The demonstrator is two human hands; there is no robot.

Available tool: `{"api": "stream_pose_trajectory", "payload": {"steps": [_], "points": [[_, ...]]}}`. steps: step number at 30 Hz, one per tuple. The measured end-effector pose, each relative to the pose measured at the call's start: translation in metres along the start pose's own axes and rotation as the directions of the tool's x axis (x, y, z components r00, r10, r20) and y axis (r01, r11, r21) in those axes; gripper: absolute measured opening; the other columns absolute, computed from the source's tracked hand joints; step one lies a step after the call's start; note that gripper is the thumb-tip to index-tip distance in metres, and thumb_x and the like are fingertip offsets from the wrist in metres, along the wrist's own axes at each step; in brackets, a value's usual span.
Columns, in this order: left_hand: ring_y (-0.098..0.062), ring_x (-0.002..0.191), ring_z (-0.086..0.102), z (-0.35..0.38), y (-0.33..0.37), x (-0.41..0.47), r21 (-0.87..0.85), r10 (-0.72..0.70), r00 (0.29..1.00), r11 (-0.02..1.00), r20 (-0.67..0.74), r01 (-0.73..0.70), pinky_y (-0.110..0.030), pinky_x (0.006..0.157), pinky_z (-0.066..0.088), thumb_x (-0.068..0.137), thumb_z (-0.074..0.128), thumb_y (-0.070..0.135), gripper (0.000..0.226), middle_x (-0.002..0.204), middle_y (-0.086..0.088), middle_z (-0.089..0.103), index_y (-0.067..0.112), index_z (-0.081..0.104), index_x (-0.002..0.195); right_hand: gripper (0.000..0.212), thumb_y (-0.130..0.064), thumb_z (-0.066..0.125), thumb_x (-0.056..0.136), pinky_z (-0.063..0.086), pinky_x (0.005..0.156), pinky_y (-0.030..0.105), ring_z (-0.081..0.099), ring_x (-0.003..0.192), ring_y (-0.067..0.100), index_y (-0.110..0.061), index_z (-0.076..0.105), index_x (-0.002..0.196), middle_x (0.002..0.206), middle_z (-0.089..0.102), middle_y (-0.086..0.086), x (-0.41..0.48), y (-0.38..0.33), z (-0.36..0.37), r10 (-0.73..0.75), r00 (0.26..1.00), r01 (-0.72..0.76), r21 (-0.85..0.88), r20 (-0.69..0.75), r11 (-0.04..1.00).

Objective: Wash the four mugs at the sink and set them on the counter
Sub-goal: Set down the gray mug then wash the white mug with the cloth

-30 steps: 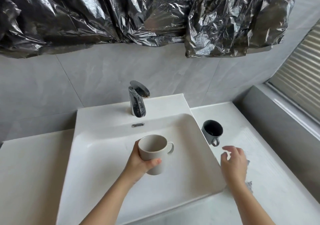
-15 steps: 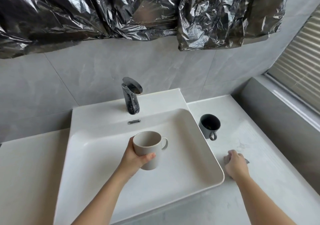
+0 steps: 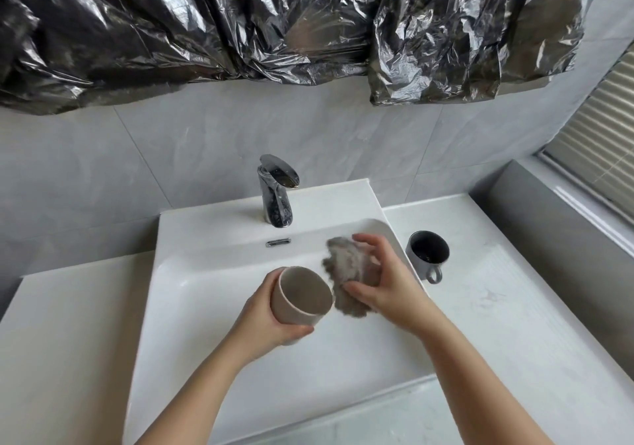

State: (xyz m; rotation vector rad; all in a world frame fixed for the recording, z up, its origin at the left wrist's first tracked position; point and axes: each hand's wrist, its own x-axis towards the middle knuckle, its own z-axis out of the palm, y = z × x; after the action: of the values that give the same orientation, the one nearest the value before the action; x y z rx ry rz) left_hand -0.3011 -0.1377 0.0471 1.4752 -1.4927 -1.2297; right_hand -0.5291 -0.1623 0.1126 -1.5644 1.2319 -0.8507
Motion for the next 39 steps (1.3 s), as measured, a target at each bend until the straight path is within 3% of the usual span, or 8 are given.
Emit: {"api": "stream_pose_trajectory", "payload": {"steps": [4, 11, 17, 22, 25, 29, 34, 39], "points": [[-0.005, 0.104, 0.058, -0.015, 0.002, -0.004, 0.068, 0.006, 0.998, 0.998, 0.060, -0.010, -0.025, 0.057, 0.055, 0.053, 0.088, 0.020, 0.082, 0.112, 0.026, 0.057, 0.052, 0.048, 0.116, 0.043, -0.011, 0.078, 0.076, 0.052, 0.058, 0.030, 0.058, 0.068, 0.011, -0.026, 0.047, 0.101, 0.093, 0.068, 0.001, 0.017, -0.002, 0.025, 0.051, 0.954, 0.004, -0.183, 0.297, 0.983], [-0.003, 0.097, 0.062, -0.035, -0.004, -0.002, 0.195, -0.089, 0.985, 0.979, 0.146, 0.059, -0.030, 0.074, 0.058, 0.052, 0.085, 0.032, 0.076, 0.106, 0.021, 0.062, 0.053, 0.046, 0.113, 0.010, -0.032, 0.068, 0.090, 0.046, 0.072, 0.022, 0.059, 0.076, 0.004, -0.022, 0.070, 0.090, 0.086, 0.064, -0.010, 0.032, 0.012, 0.059, 0.034, 0.968, 0.030, -0.247, 0.250, 0.969], [-0.004, 0.097, 0.064, -0.053, -0.002, 0.012, 0.197, -0.183, 0.933, 0.972, 0.311, 0.125, -0.029, 0.082, 0.056, 0.053, 0.083, 0.036, 0.070, 0.109, 0.013, 0.066, 0.045, 0.053, 0.115, 0.039, -0.012, 0.079, 0.078, 0.052, 0.093, 0.035, 0.061, 0.094, 0.014, -0.013, 0.063, 0.114, 0.100, 0.066, -0.001, 0.024, 0.022, 0.057, 0.147, 0.716, -0.186, -0.017, 0.683, 0.982], [-0.018, 0.095, 0.066, -0.056, -0.015, 0.012, -0.127, -0.246, 0.907, 0.944, 0.343, 0.304, -0.032, 0.080, 0.054, 0.042, 0.090, 0.054, 0.091, 0.114, -0.013, 0.066, 0.025, 0.056, 0.120, 0.019, -0.011, 0.078, 0.069, 0.037, 0.050, 0.026, 0.044, 0.054, 0.012, -0.020, 0.067, 0.082, 0.064, 0.054, -0.003, 0.022, 0.022, 0.074, 0.130, 0.871, -0.186, 0.072, 0.474, 0.980], [-0.023, 0.099, 0.064, -0.047, -0.029, 0.005, -0.437, -0.357, 0.903, 0.791, 0.240, 0.429, -0.035, 0.081, 0.052, 0.044, 0.085, 0.068, 0.099, 0.115, -0.014, 0.066, 0.014, 0.059, 0.122, 0.021, -0.001, 0.077, 0.074, 0.038, 0.052, 0.019, 0.046, 0.053, 0.007, -0.015, 0.065, 0.082, 0.062, 0.055, -0.009, 0.024, 0.022, 0.078, 0.074, 0.915, -0.156, 0.177, 0.397, 0.972], [-0.032, 0.103, 0.062, -0.028, -0.029, 0.000, -0.794, -0.498, 0.842, 0.417, 0.208, 0.442, -0.055, 0.097, 0.047, 0.074, 0.066, 0.054, 0.058, 0.109, -0.016, 0.070, 0.013, 0.066, 0.114, 0.016, 0.004, 0.076, 0.079, 0.048, 0.069, 0.021, 0.059, 0.070, 0.005, 0.000, 0.065, 0.090, 0.078, 0.067, -0.005, 0.027, 0.026, 0.088, 0.027, 0.962, -0.070, 0.153, 0.270, 0.986], [-0.030, 0.089, 0.064, -0.028, -0.016, 0.004, -0.776, -0.532, 0.832, 0.453, 0.158, 0.438, -0.044, 0.082, 0.051, 0.074, 0.064, 0.058, 0.064, 0.105, -0.015, 0.069, 0.012, 0.065, 0.118, 0.052, -0.035, 0.076, 0.073, 0.049, 0.073, 0.019, 0.060, 0.078, -0.004, -0.031, 0.053, 0.120, 0.091, 0.065, -0.014, 0.034, 0.012, 0.079, 0.055, 0.934, -0.019, -0.105, 0.353, 0.994], [-0.028, 0.086, 0.063, -0.036, -0.016, 0.004, -0.736, -0.477, 0.854, 0.500, 0.205, 0.456, -0.039, 0.073, 0.052, 0.073, 0.061, 0.055, 0.059, 0.096, -0.014, 0.069, 0.012, 0.066, 0.114, 0.027, -0.024, 0.052, 0.088, 0.049, 0.075, 0.021, 0.059, 0.084, 0.004, -0.024, 0.056, 0.115, 0.102, 0.059, -0.004, 0.035, -0.008, 0.064, 0.070, 0.844, -0.096, 0.021, 0.532, 0.995]]}}
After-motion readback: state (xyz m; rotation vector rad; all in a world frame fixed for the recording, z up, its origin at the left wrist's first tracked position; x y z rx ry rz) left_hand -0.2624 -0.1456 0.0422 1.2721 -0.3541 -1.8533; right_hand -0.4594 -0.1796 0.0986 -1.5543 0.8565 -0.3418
